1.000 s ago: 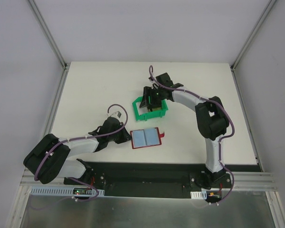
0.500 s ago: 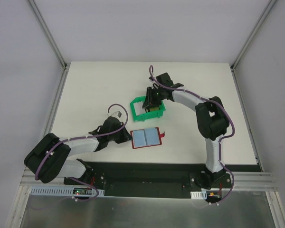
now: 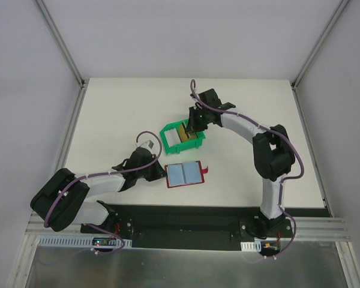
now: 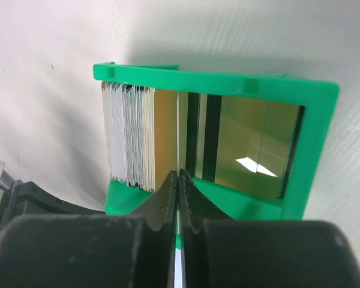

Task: Put the credit cards into the card holder
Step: Pick up the credit card from the storage box.

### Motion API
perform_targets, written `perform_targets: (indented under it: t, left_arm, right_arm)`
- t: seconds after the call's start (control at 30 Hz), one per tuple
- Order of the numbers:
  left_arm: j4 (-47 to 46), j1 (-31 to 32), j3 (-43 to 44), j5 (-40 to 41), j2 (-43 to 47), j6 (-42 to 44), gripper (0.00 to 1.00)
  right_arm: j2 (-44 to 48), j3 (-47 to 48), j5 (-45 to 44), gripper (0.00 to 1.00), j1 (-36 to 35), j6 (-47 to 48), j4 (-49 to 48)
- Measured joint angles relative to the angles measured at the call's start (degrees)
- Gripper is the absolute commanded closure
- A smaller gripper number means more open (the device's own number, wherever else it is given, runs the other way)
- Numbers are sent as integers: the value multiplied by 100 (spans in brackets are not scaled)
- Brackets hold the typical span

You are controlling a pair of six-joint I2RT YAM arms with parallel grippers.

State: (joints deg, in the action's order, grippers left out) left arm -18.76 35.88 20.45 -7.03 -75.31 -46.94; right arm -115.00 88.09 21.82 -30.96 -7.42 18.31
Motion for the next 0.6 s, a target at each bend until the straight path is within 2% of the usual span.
perform_targets:
  t: [0.27, 0.37, 0.6]
  left_arm:
    - [-76, 0, -44, -33, 2, 2, 100]
    - [-138, 0, -90, -46, 13, 7, 100]
    - [-251, 0, -173, -138, 28, 11, 100]
  right_arm:
    - [787, -219, -490, 100, -7, 168, 66]
    - [1517, -870, -479, 100, -2, 61, -286]
    - [3405, -3156, -133, 100, -153, -866, -1558]
